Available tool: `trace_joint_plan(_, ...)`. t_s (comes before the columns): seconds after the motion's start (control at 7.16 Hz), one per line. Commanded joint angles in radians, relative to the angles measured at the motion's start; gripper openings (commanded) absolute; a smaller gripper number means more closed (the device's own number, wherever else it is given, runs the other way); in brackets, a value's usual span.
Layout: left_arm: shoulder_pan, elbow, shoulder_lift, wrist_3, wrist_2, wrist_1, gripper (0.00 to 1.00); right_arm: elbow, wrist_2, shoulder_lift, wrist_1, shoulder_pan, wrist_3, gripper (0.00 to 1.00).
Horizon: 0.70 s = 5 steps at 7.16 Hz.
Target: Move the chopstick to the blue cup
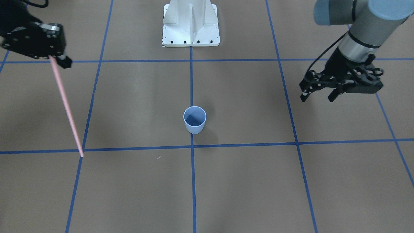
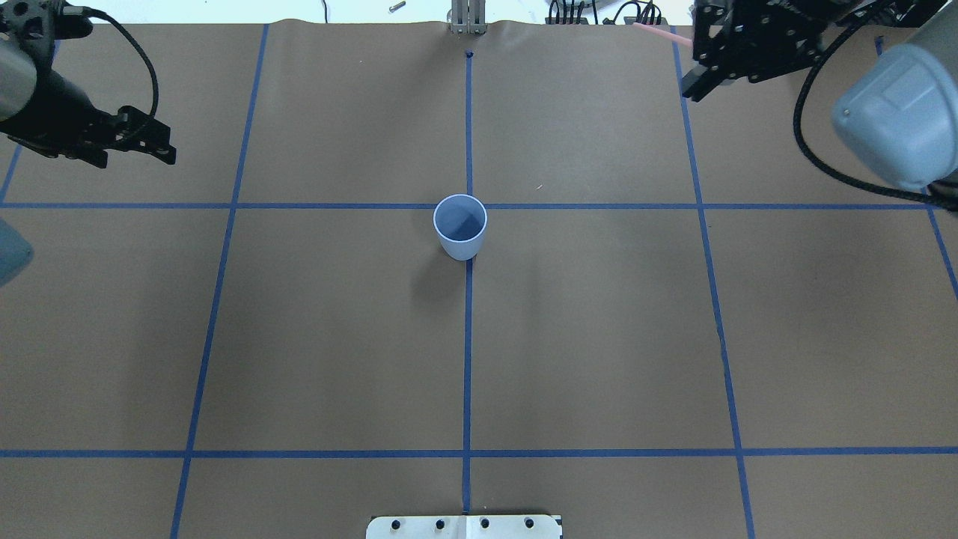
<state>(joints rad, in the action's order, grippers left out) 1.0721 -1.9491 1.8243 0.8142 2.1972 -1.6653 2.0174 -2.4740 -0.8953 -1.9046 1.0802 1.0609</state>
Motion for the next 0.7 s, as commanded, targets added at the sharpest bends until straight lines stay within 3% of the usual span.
trace_joint_plan(0.0,0.063,0.015,-0.031,-0.102,0.033,0.001,0.98,-0.040,0.078,0.089,0.142,-0.171,0.346,0.00)
trace_joint_plan(0.14,0.086,0.022,-0.057,-0.149,0.035,-0.001,0.98,-0.071,0.111,0.151,0.142,-0.234,0.422,0.00)
trace_joint_plan(0.56,0.095,0.041,-0.063,-0.168,0.042,-0.002,0.98,-0.109,0.145,0.170,0.142,-0.337,0.424,0.00)
